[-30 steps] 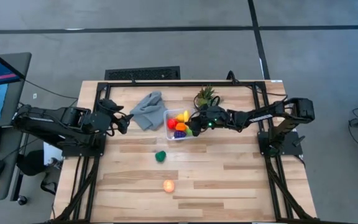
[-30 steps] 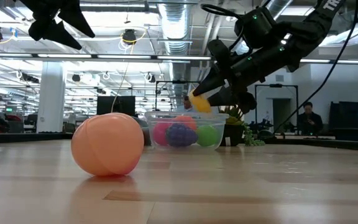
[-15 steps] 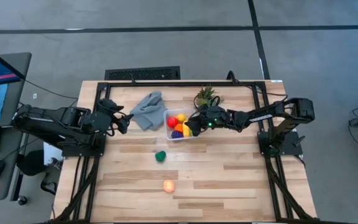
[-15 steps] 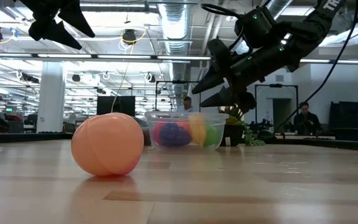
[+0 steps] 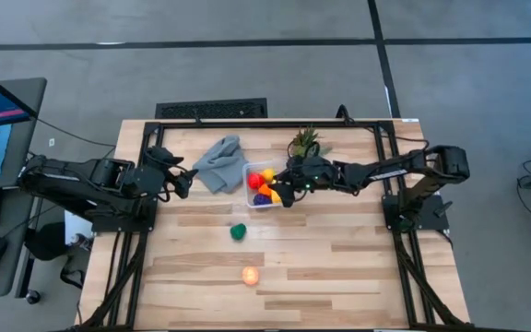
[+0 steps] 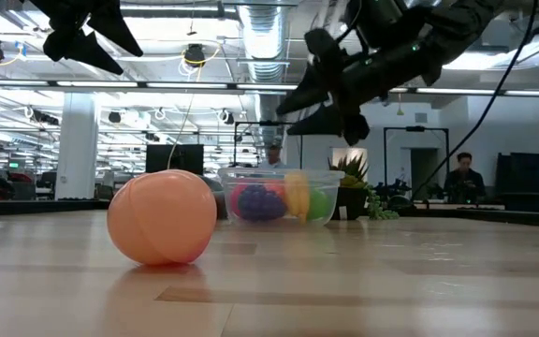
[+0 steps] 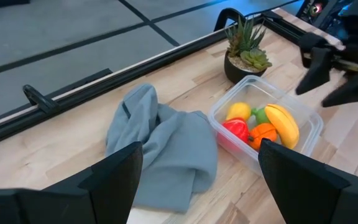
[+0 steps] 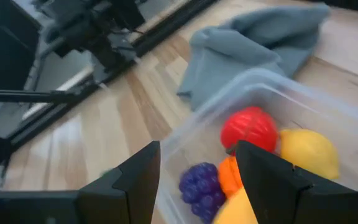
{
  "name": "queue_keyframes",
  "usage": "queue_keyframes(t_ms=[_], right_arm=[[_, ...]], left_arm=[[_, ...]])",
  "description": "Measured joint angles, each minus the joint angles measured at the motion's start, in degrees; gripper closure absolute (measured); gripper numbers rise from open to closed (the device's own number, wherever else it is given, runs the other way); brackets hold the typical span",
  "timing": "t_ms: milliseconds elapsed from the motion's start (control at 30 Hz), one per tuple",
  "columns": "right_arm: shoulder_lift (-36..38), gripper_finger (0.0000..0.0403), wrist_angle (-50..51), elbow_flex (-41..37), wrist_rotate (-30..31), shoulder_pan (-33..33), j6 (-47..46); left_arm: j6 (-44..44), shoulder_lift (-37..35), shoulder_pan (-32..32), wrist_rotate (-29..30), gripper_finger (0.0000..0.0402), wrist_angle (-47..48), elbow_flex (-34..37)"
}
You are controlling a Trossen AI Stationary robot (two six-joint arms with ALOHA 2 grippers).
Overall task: Pick and placing Produce into tupperware
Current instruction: Put the green bell pepper into the transparent bin
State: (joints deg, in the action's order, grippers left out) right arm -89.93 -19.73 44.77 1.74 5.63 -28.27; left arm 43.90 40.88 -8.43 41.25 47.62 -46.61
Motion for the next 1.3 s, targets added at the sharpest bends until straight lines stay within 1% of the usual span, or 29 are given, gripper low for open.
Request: queue_keyframes(t_ms=[300,600,767,900,1067,1300], right_arm=[[7.6,0.0168,3.6,0.0,-0.2,-2.9,5.8],[17.3,0.0168,10.8,0.0,-0.2,-3.9,6.0],[22.3,0.0168,14.2,0.0,0.4,-6.0,7.8],[25.8,0.0168,20.2,0.0,7.1,-9.3,8.8],[28.9,0.0168,25.9,0.0,16.0,-14.2,8.7],[30.8,0.0168,31.9,0.0,23.8,-20.2,5.0]], left_arm=[[-1.1,0.0,0.0,0.0,0.0093,0.0,0.0],[-1.3,0.0,0.0,-0.3,0.0093,-1.0,0.0],[-1.5,0.6,0.0,-0.4,0.0093,-2.2,0.0],[-1.6,2.5,0.0,-1.6,0.0093,-2.2,0.0],[-2.1,6.8,0.0,-3.6,0.0093,-3.1,0.0],[-7.9,13.0,-1.1,-9.0,0.0093,-10.0,0.0]])
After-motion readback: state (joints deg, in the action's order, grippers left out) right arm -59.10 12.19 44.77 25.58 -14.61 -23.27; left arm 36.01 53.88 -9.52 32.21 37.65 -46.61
